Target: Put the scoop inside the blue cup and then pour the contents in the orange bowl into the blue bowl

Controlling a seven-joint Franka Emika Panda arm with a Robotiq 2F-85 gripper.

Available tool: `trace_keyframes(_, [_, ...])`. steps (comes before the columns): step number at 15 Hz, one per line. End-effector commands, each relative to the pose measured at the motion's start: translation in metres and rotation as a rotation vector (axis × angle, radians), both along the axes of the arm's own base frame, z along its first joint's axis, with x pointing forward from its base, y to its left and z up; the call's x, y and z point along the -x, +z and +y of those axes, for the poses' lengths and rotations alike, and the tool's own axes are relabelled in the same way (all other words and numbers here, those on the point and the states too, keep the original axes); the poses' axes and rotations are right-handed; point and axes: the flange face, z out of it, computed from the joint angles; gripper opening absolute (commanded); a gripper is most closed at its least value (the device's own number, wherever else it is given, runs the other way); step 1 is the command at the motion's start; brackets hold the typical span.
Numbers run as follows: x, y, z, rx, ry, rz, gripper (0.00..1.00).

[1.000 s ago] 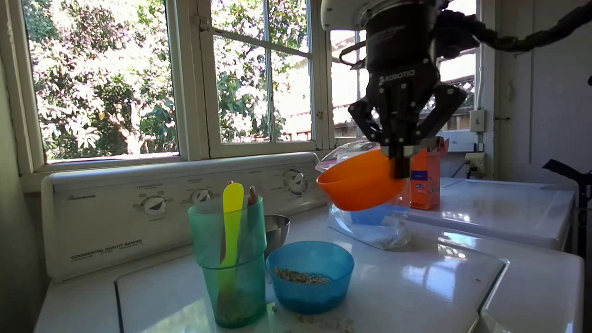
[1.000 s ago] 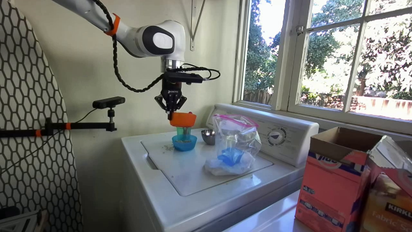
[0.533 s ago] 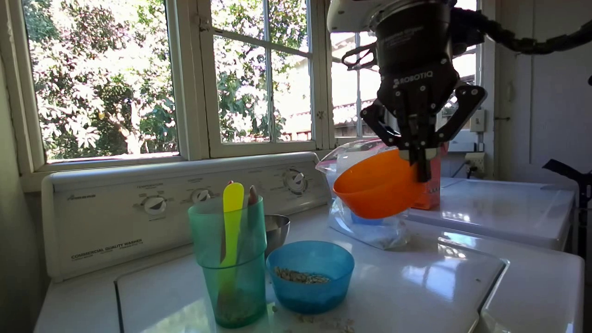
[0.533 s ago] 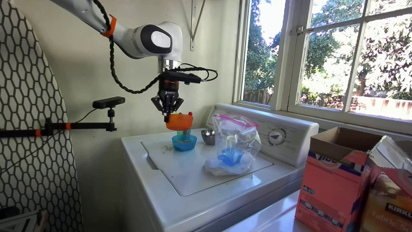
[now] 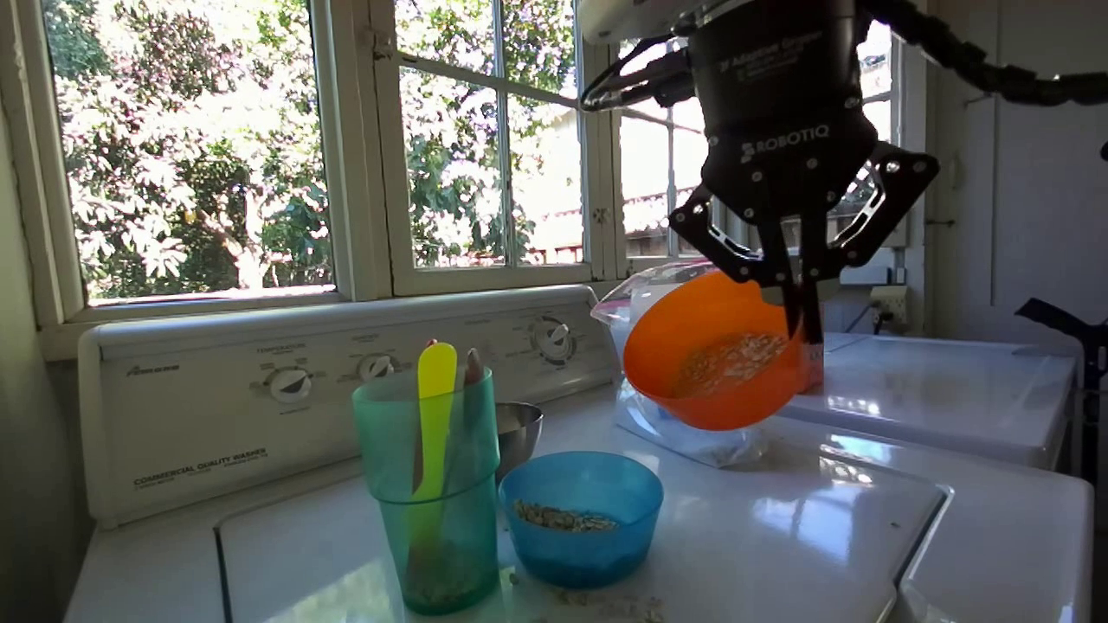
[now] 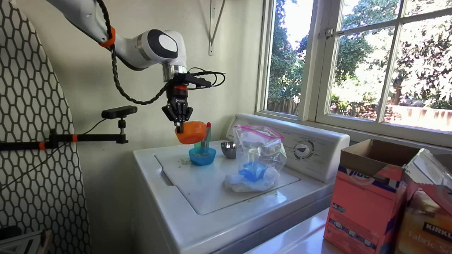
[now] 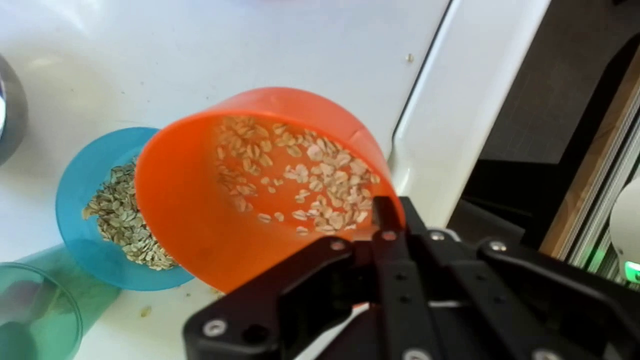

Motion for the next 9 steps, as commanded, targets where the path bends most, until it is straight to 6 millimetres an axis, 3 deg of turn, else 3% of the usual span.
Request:
trace_keyframes(1, [-0.001, -0.002, 0.006, 0.028, 0.024, -0.025, 0.01])
trace_keyframes(6, [-0.005, -0.006, 0.008, 0.075, 0.035, -0.031, 0.01])
trace_keyframes(9, [-0.014, -0.016, 0.021, 0.156, 0.103, -0.038, 0.01])
